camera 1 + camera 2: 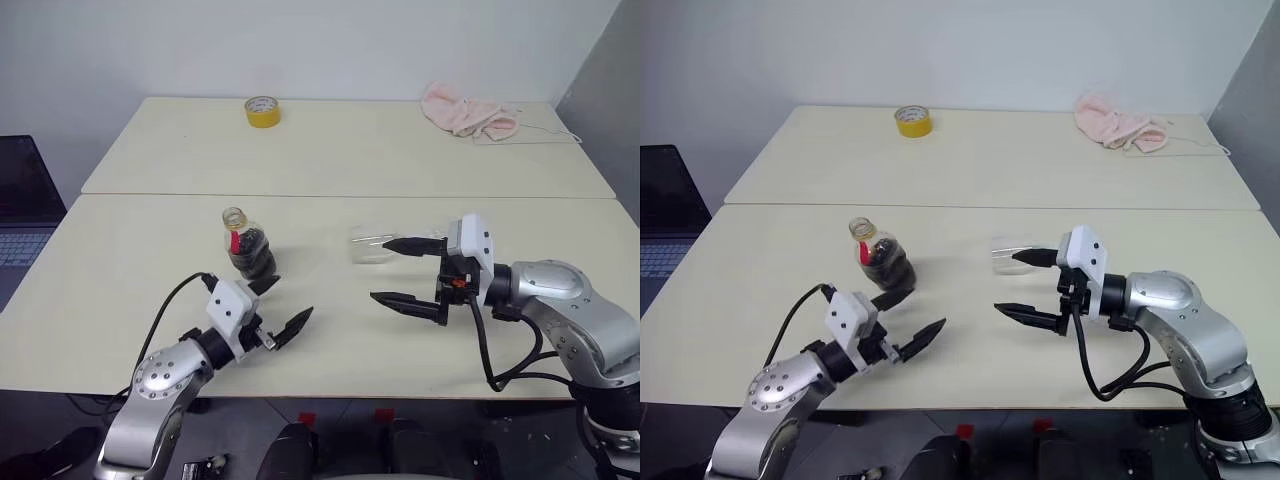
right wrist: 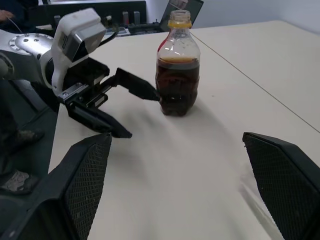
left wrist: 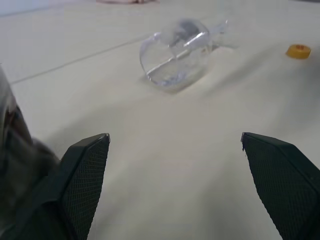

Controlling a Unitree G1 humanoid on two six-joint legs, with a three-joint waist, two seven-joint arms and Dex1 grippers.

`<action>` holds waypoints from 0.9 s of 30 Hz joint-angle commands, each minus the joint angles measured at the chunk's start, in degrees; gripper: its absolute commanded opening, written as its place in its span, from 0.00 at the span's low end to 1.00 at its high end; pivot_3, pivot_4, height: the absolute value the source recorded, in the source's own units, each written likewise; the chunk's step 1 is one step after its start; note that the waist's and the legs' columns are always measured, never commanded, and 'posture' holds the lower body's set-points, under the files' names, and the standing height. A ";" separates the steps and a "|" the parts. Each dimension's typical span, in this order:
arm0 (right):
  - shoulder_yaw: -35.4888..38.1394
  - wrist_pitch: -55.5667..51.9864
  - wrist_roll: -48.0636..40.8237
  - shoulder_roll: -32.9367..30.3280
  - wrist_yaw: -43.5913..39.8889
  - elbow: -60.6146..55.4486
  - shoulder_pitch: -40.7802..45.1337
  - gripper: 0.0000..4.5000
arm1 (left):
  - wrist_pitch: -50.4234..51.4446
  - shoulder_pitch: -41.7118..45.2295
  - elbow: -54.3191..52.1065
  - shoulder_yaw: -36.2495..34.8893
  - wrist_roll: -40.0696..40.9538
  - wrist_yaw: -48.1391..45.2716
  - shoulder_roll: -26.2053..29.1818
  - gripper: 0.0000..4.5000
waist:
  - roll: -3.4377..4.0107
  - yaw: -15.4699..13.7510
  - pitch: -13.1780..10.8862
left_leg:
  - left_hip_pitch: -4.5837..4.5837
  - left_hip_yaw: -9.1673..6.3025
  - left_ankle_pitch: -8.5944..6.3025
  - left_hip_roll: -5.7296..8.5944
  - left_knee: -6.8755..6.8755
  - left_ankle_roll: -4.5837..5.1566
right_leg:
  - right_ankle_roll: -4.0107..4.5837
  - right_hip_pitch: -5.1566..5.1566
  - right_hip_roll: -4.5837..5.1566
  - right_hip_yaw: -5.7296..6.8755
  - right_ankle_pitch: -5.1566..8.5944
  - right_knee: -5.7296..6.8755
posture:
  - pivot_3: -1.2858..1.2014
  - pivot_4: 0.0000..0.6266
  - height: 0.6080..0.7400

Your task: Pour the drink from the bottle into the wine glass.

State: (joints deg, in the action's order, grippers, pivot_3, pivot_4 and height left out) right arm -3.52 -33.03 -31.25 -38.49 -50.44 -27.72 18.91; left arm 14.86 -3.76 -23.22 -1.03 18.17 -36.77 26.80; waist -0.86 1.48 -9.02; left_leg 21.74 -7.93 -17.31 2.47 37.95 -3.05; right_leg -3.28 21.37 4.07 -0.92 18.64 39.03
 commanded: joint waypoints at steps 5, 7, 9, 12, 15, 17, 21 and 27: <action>-2.22 5.68 13.90 -1.83 7.06 -0.03 -0.75 1.00 | 1.40 6.05 1.66 2.47 0.27 -1.64 -0.17 0.99 | 0.00 0.24 0.00 | 0.01 0.04 0.00 0.00 -0.02 -0.01 | 0.00 0.03 0.00 -0.01 0.00 0.00 | 0.52 0.24 1.00; -3.77 6.95 17.66 -1.75 8.66 0.14 -1.12 1.00 | 1.83 6.36 1.47 3.30 0.41 -2.96 0.53 0.99 | 0.00 0.24 0.00 | 0.00 0.03 0.00 -0.01 -0.02 -0.01 | 0.00 0.03 0.00 -0.01 0.00 0.01 | 0.52 0.24 1.00; -7.03 8.93 23.76 -1.51 11.51 0.02 -1.87 1.00 | 2.32 6.77 1.52 4.26 1.05 -5.49 1.70 0.99 | 0.00 0.23 0.00 | 0.01 0.02 0.01 -0.01 -0.03 -0.01 | 0.00 0.03 0.00 -0.01 0.00 0.01 | 0.52 0.24 1.00; -11.44 9.43 32.16 -0.32 16.24 -0.22 -2.38 1.00 | 3.44 7.65 1.76 4.84 2.24 -8.10 2.83 0.99 | 0.00 0.22 0.00 | 0.01 0.03 0.01 0.00 -0.02 -0.02 | 0.00 0.04 -0.01 -0.02 0.00 0.01 | 0.52 0.24 1.00; -13.80 7.88 39.48 1.11 20.63 1.04 -1.36 1.00 | 3.82 8.29 2.02 4.77 2.57 -8.83 2.95 0.99 | 0.00 0.20 0.00 | 0.01 0.03 0.01 0.00 -0.01 -0.02 | 0.00 0.05 -0.01 -0.04 0.00 0.01 | 0.52 0.24 1.00; -15.91 7.80 46.13 1.23 23.65 3.77 -0.18 1.00 | 3.83 9.03 2.63 4.96 2.61 -8.80 2.53 0.99 | 0.00 0.19 0.00 | 0.01 0.02 0.01 0.01 0.00 -0.02 | 0.00 0.04 -0.01 -0.03 0.00 0.01 | 0.52 0.24 1.00; -16.59 8.80 53.64 1.21 27.14 8.18 1.21 1.00 | 3.69 9.81 3.08 5.55 2.44 -8.66 1.91 0.99 | 0.00 0.19 0.00 | 0.00 0.03 0.01 0.02 -0.01 -0.03 | 0.00 0.05 -0.01 -0.04 0.00 0.01 | 0.52 0.24 1.00; -17.04 14.97 60.76 -0.25 28.85 13.13 1.77 1.00 | 3.74 10.47 3.52 6.07 2.39 -8.60 0.78 0.99 | 0.00 0.21 0.00 | 0.01 0.08 0.01 0.02 -0.01 -0.03 | 0.00 0.06 0.00 -0.06 0.00 0.00 | 0.52 0.24 1.00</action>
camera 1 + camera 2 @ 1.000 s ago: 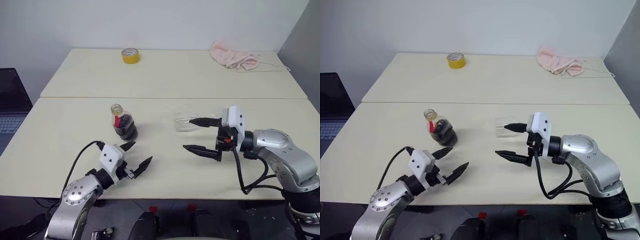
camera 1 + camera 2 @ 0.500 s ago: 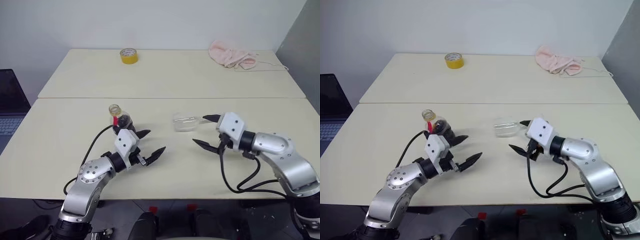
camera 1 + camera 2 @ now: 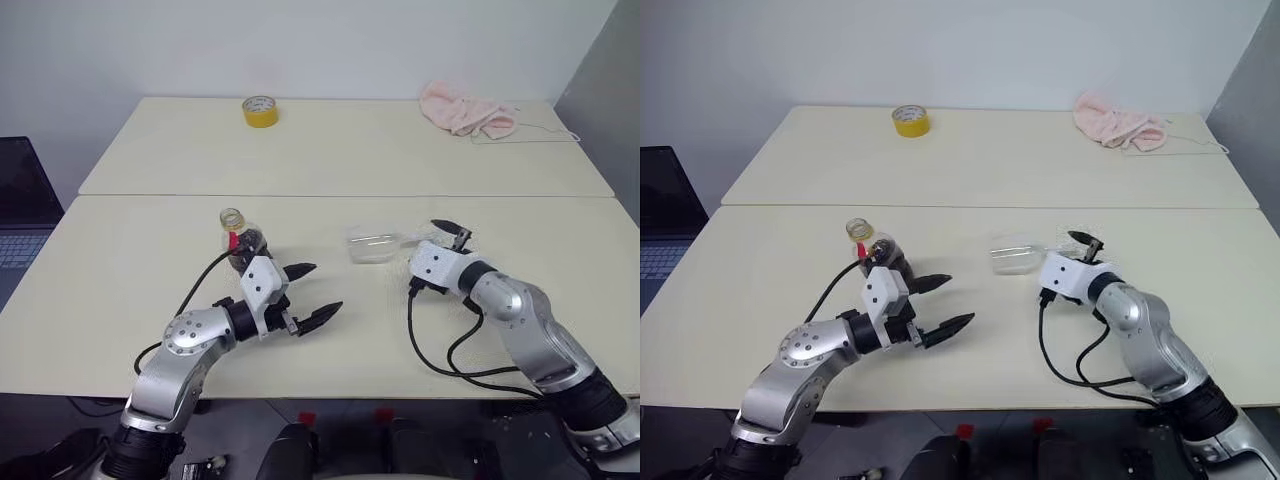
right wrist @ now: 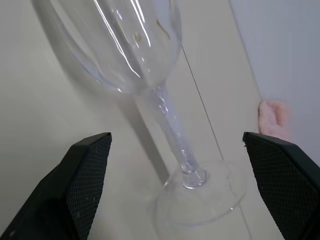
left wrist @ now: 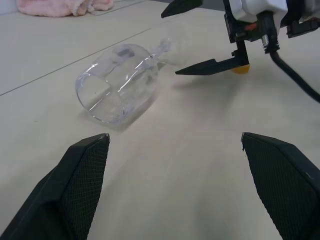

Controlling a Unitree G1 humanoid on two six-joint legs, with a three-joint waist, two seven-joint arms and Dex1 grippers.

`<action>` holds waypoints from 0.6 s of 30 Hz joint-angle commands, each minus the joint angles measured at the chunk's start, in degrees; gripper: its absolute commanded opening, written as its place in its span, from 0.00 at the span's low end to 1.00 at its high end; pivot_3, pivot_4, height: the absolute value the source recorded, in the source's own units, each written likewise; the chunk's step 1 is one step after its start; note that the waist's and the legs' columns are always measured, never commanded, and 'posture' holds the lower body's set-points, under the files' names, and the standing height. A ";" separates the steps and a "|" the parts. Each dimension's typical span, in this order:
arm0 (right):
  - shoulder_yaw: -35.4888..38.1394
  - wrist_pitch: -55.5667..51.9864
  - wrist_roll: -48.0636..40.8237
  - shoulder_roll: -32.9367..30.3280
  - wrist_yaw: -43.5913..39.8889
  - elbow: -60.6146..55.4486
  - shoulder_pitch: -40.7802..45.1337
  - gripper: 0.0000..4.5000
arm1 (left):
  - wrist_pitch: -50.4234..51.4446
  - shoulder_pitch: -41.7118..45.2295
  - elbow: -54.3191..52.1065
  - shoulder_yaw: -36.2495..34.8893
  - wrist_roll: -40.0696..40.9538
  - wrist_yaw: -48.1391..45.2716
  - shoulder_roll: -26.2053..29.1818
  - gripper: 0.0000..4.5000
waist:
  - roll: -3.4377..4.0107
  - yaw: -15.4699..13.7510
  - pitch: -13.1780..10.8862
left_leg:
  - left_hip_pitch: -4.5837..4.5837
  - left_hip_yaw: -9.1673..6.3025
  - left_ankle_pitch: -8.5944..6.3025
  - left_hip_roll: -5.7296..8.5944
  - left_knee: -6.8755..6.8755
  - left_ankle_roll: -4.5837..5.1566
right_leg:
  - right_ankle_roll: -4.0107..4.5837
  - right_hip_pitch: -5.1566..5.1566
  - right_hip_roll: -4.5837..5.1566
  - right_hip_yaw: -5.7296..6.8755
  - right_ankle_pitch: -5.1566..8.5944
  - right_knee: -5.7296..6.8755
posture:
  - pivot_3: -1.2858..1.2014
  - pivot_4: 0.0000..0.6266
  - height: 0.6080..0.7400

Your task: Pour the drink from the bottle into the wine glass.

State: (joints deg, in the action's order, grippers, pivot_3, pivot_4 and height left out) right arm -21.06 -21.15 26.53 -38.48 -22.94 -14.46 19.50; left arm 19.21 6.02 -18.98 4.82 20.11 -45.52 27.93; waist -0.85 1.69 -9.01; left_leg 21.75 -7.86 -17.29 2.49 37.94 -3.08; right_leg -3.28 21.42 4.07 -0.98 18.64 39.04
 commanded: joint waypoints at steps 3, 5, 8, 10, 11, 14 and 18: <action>-0.05 4.26 4.81 1.95 2.18 1.96 2.07 1.00 | -0.76 1.01 -0.33 0.34 0.35 0.56 -1.17 0.99 | 0.00 0.12 0.00 | -0.01 0.00 0.00 -0.02 0.00 0.00 | 0.00 0.00 -0.01 0.00 0.00 0.01 | 0.52 0.24 1.00; -0.46 4.79 6.31 3.36 2.82 3.39 2.60 1.00 | -0.47 1.35 -0.31 0.27 0.59 0.75 -1.55 0.99 | 0.00 0.17 0.00 | -0.01 0.02 0.00 -0.03 0.00 0.00 | 0.00 0.01 -0.01 -0.01 0.00 0.01 | 0.52 0.24 1.00; -1.03 6.10 8.40 5.55 4.38 6.02 3.56 1.00 | -0.07 1.63 -0.48 0.26 0.67 0.77 -1.72 0.99 | 0.00 0.14 0.00 | -0.01 0.01 0.00 -0.02 0.00 -0.01 | 0.00 0.01 -0.02 0.00 0.00 0.03 | 0.52 0.24 1.00; -1.15 6.93 9.41 6.70 5.25 7.97 4.05 1.00 | 0.05 1.83 -0.42 0.26 0.74 0.86 -1.79 0.99 | 0.00 0.14 0.00 | 0.00 0.01 0.00 0.00 0.00 -0.01 | 0.00 0.00 -0.01 0.00 0.00 0.02 | 0.52 0.24 1.00; -1.42 7.54 10.15 7.11 5.83 9.46 4.36 1.00 | 0.18 1.96 -0.51 0.32 0.76 1.00 -1.86 0.99 | 0.00 0.14 0.00 | -0.01 0.01 0.00 0.00 0.00 -0.01 | 0.00 0.00 -0.01 0.00 0.00 0.02 | 0.52 0.24 1.00; -1.22 9.01 10.98 8.23 7.50 13.56 5.44 1.00 | 0.85 2.42 -0.94 0.48 0.92 1.36 -2.02 0.99 | 0.00 0.16 0.00 | -0.01 0.02 0.01 0.00 0.01 -0.01 | 0.00 0.00 -0.01 0.00 0.00 0.03 | 0.52 0.24 1.00; -0.78 10.45 11.29 9.15 8.40 16.58 6.54 1.00 | 1.09 2.55 -1.14 0.56 0.91 1.40 -2.05 0.99 | 0.01 0.17 0.01 | -0.02 0.03 0.01 -0.01 0.01 -0.01 | 0.00 0.00 -0.01 -0.02 0.00 0.03 | 0.52 0.24 1.00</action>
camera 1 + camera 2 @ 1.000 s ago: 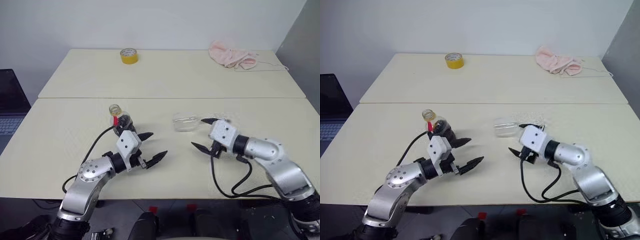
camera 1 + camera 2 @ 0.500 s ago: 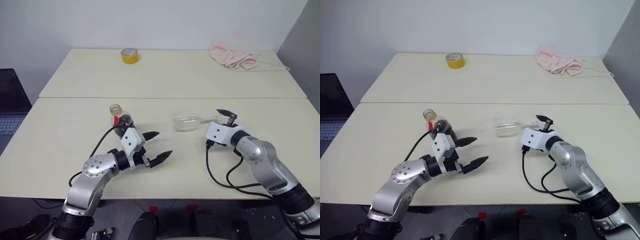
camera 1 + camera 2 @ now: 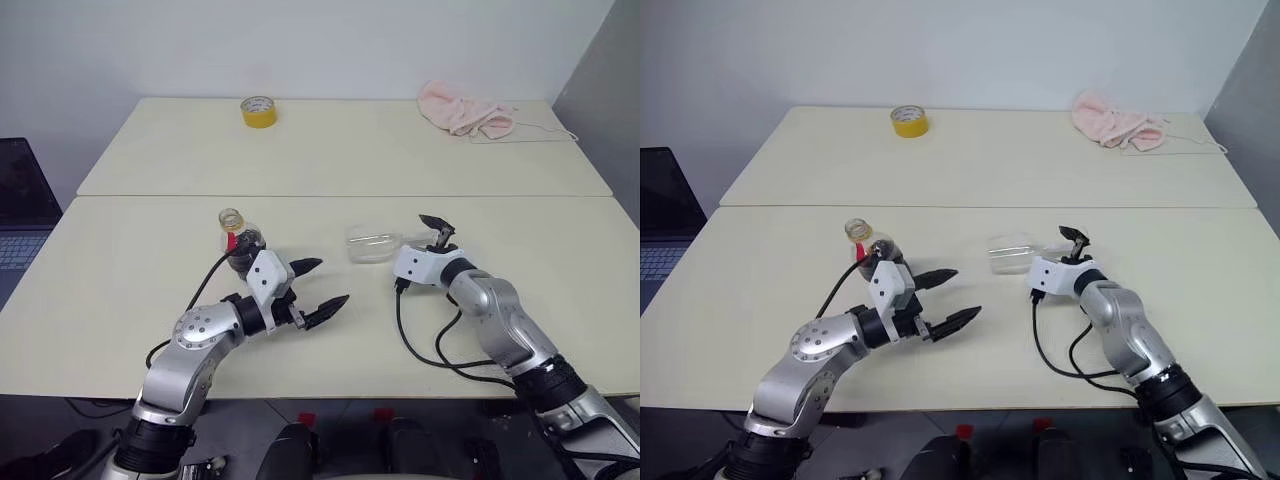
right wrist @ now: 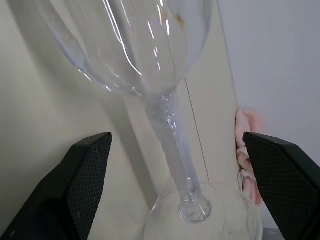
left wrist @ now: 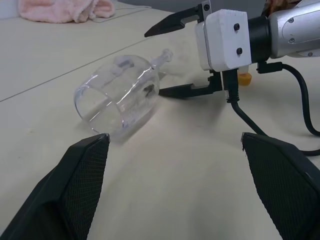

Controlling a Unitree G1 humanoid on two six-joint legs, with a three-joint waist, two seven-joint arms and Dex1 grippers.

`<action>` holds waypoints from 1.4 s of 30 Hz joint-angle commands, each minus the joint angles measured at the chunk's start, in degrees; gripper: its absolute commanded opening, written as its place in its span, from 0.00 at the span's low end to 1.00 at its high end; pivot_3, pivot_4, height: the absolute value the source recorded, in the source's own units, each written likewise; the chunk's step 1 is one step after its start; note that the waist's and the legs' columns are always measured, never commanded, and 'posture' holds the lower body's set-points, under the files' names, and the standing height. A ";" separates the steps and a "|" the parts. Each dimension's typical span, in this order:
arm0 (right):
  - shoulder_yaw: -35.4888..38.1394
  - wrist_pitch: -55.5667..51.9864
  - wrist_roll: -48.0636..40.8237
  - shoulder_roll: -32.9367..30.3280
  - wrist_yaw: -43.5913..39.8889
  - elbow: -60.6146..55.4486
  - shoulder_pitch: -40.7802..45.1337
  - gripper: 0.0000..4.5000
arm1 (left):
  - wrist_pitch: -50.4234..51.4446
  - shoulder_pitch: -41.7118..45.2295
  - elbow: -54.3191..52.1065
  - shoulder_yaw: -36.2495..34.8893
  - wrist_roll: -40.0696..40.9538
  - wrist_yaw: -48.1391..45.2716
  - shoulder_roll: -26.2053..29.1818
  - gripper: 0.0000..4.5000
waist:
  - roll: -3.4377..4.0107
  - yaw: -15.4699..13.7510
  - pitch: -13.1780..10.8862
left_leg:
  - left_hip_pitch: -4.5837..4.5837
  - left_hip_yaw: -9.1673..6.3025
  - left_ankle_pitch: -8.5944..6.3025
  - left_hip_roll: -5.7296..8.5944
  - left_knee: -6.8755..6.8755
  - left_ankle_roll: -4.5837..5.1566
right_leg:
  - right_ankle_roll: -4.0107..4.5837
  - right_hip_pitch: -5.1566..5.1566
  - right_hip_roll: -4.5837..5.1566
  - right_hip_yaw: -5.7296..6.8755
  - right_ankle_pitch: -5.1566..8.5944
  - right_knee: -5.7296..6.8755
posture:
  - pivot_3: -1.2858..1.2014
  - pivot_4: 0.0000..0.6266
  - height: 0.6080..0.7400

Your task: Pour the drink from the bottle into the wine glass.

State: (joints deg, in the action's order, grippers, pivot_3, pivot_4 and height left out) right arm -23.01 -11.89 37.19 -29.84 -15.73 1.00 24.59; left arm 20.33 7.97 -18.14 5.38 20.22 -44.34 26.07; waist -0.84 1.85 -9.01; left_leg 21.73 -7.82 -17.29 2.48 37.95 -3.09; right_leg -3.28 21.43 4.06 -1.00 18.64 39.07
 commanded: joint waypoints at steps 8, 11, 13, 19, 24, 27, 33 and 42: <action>1.40 2.91 0.84 2.36 4.34 7.50 3.52 0.47 | 1.40 1.42 -2.67 -0.04 1.00 0.61 -0.29 1.00 | 0.00 0.06 0.00 | -0.01 0.01 0.00 0.00 0.00 0.00 | 0.00 0.00 -0.01 0.00 0.00 0.01 | 0.52 0.24 1.00; 1.84 2.92 0.54 3.78 5.98 9.01 4.14 0.23 | 1.76 1.23 -3.19 0.07 1.03 0.92 -0.45 1.00 | 0.01 0.36 0.01 | -0.03 0.03 0.00 -0.04 -0.01 0.00 | 0.00 0.00 -0.02 0.00 0.00 0.02 | 0.52 0.24 1.00; 2.30 3.02 0.47 4.36 6.76 9.30 4.37 0.10 | 1.89 1.04 -3.45 0.09 1.03 1.08 -0.48 1.00 | 0.02 0.41 0.01 | -0.03 0.01 0.00 -0.05 -0.01 0.00 | 0.00 0.00 -0.03 0.01 0.00 0.03 | 0.52 0.24 1.00; 5.88 3.62 -2.07 4.58 6.58 5.37 3.35 0.03 | 1.96 -0.20 -4.39 -0.50 1.05 1.79 -0.33 1.00 | 0.02 0.55 0.01 | -0.03 0.03 0.00 -0.03 -0.04 0.00 | 0.00 0.01 -0.02 -0.02 0.00 0.02 | 0.52 0.24 1.00; 10.36 3.17 -9.18 5.45 2.48 -2.27 -0.28 0.03 | 2.30 -1.28 -5.19 -1.36 1.56 2.53 -0.30 1.00 | 0.02 0.49 0.01 | 0.01 0.02 0.00 -0.02 -0.02 0.00 | 0.00 0.04 -0.02 -0.03 0.00 0.02 | 0.52 0.24 1.00; 12.65 2.48 -15.76 7.49 -0.99 -8.51 -3.65 0.03 | 2.44 -1.96 -5.66 -1.88 1.78 2.81 -0.13 1.00 | 0.02 0.44 0.01 | 0.00 0.01 0.00 -0.02 -0.02 0.00 | 0.00 0.02 -0.01 -0.03 0.00 0.02 | 0.52 0.24 1.00; 15.41 2.24 -28.52 13.66 -5.31 -13.88 -9.00 0.03 | 3.55 -2.71 -6.44 -3.95 3.26 3.31 0.28 1.00 | 0.03 0.47 0.00 | -0.02 -0.02 0.00 -0.05 -0.02 0.00 | 0.00 0.00 -0.02 -0.02 0.00 0.03 | 0.52 0.24 1.00; 13.37 9.14 -39.52 19.78 -10.51 -8.69 -13.13 0.03 | 5.46 -6.77 -9.89 -7.13 6.05 3.42 2.87 1.00 | 0.06 0.46 -0.01 | -0.04 -0.04 0.00 -0.05 -0.03 0.00 | 0.00 0.01 -0.02 -0.02 0.00 0.04 | 0.52 0.24 1.00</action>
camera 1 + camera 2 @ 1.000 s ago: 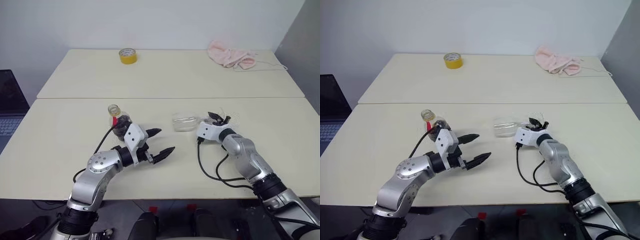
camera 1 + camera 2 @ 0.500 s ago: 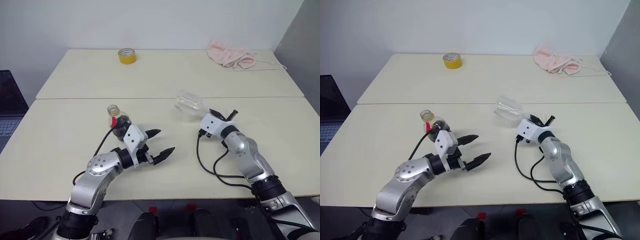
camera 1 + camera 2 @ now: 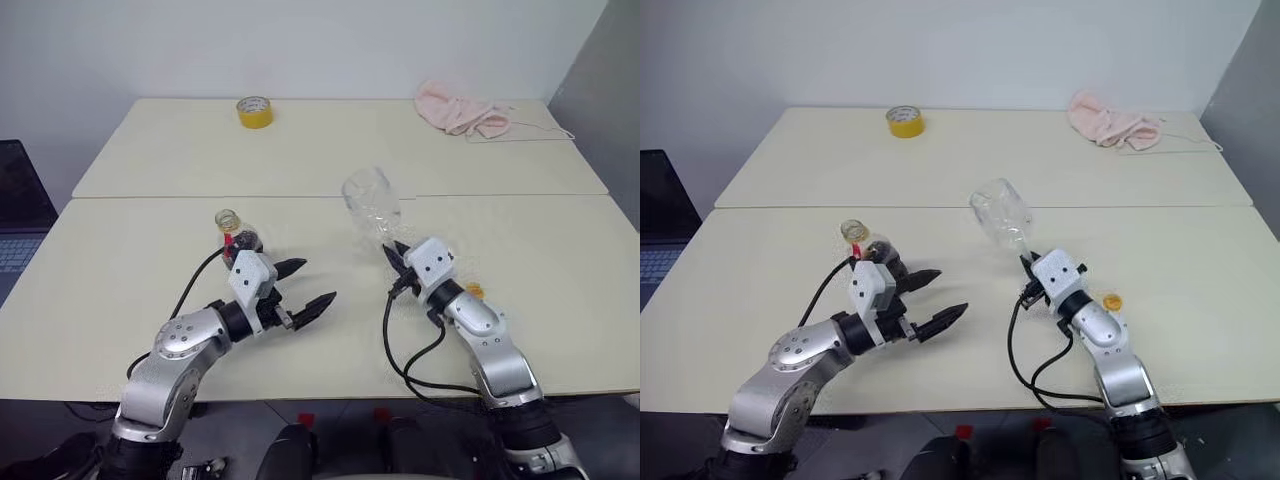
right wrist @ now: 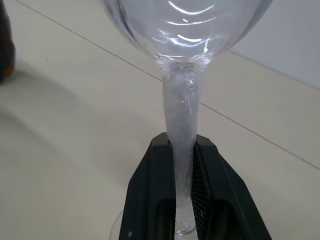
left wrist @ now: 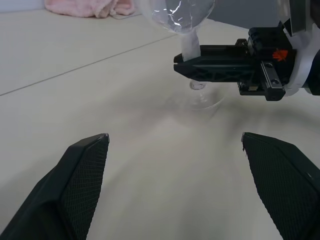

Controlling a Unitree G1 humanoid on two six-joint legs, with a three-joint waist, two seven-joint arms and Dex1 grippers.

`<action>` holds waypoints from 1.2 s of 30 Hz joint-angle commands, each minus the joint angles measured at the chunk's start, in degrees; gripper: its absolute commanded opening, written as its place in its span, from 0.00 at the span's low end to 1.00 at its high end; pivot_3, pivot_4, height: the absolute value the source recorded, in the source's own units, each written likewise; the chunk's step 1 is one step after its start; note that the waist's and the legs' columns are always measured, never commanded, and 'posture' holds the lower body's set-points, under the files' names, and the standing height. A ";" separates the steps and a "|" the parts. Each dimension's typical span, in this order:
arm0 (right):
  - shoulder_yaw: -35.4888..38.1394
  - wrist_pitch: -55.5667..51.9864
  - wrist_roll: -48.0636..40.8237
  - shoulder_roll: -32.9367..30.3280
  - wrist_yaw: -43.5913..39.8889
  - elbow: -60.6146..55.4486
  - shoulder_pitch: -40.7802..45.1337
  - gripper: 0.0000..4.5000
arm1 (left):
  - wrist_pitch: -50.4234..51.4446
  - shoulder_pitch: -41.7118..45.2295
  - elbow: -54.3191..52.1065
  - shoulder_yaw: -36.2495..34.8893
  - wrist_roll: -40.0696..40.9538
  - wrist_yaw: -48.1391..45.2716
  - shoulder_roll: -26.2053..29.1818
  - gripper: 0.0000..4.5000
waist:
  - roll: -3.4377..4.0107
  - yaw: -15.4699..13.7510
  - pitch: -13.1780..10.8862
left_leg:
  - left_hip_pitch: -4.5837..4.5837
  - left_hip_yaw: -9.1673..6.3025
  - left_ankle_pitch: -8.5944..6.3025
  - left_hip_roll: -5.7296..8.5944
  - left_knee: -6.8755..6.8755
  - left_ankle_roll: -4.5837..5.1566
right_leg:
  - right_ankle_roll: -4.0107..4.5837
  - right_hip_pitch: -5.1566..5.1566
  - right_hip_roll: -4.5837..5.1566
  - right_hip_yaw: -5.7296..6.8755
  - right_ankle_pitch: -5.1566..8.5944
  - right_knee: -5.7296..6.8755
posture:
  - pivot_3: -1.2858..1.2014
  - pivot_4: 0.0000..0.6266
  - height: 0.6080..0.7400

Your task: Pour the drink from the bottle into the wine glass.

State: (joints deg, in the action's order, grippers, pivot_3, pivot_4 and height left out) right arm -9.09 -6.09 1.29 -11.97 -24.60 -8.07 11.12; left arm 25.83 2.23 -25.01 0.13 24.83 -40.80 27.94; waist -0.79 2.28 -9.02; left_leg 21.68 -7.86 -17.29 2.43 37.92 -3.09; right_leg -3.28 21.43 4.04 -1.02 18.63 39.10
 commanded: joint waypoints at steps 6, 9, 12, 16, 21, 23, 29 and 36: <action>-2.30 9.01 -5.79 6.46 -3.43 8.46 2.76 0.03 | -0.01 -2.64 -4.05 -2.41 1.85 0.24 1.98 1.00 | 0.03 0.10 -0.01 | -0.05 0.03 0.00 -0.01 -0.03 0.00 | 0.00 0.00 -0.02 -0.03 0.00 0.00 | 0.52 0.24 1.00; -3.12 12.91 -5.99 8.40 -4.42 13.90 4.70 0.03 | -0.13 -3.30 -4.33 -2.83 1.99 0.46 2.19 1.00 | 0.03 0.11 -0.01 | -0.06 0.03 0.00 0.00 -0.03 0.00 | 0.00 -0.01 -0.01 -0.02 0.00 0.00 | 0.52 0.24 1.00; -3.31 16.63 -5.61 9.72 -4.81 19.85 6.90 0.03 | -0.27 -3.72 -4.53 -3.35 2.01 0.70 2.48 1.00 | 0.04 0.16 -0.02 | -0.07 0.03 0.00 -0.01 -0.03 0.00 | 0.00 -0.01 -0.02 -0.01 0.00 0.01 | 0.52 0.24 1.00; -2.67 19.97 -5.50 9.60 -5.57 25.47 8.21 0.03 | -0.46 -3.74 -4.52 -3.54 1.84 1.08 2.62 1.00 | 0.04 0.14 -0.01 | -0.07 0.03 0.00 0.01 -0.02 0.00 | 0.01 -0.01 0.00 -0.02 0.00 0.01 | 0.52 0.24 1.00; -2.31 21.70 -5.74 8.09 -6.92 27.92 7.03 0.03 | -0.74 -3.74 -4.32 -3.48 1.69 1.32 2.85 1.00 | 0.05 0.13 0.00 | -0.14 0.04 0.00 0.00 -0.05 0.00 | 0.01 -0.05 -0.01 -0.02 0.00 0.01 | 0.52 0.24 1.00; -2.54 21.93 -5.71 7.55 -7.51 28.31 6.67 0.03 | -0.91 -3.70 -4.10 -3.39 1.59 1.25 2.93 1.00 | 0.06 0.08 0.00 | -0.14 0.03 0.00 0.00 -0.04 0.00 | 0.01 -0.07 -0.01 -0.02 0.00 0.01 | 0.52 0.24 1.00; -2.39 21.15 -5.89 6.21 -8.32 27.95 6.11 0.25 | -1.23 -3.25 -3.48 -3.09 1.34 1.07 3.07 1.00 | 0.06 -0.02 0.01 | -0.20 0.02 0.00 0.01 -0.04 0.00 | 0.01 -0.13 0.00 -0.01 0.00 0.01 | 0.52 0.24 1.00; -1.70 19.86 -6.58 4.04 -9.38 26.06 5.81 0.77 | -1.40 -3.26 -3.38 -2.98 1.29 0.93 3.10 1.00 | 0.06 -0.34 0.02 | -0.23 0.06 0.00 0.02 -0.04 0.00 | 0.01 -0.15 0.01 -0.05 0.00 0.00 | 0.52 0.24 1.00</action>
State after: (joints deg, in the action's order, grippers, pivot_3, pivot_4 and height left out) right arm -12.30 14.34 -4.30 -6.98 -33.62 19.37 17.57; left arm 25.68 -1.28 -26.83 -2.21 26.06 -39.56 30.57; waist -0.73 1.94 -9.00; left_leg 21.45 -7.81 -17.29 2.46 37.89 -3.09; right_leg -3.27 21.28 4.05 -1.07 18.63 39.10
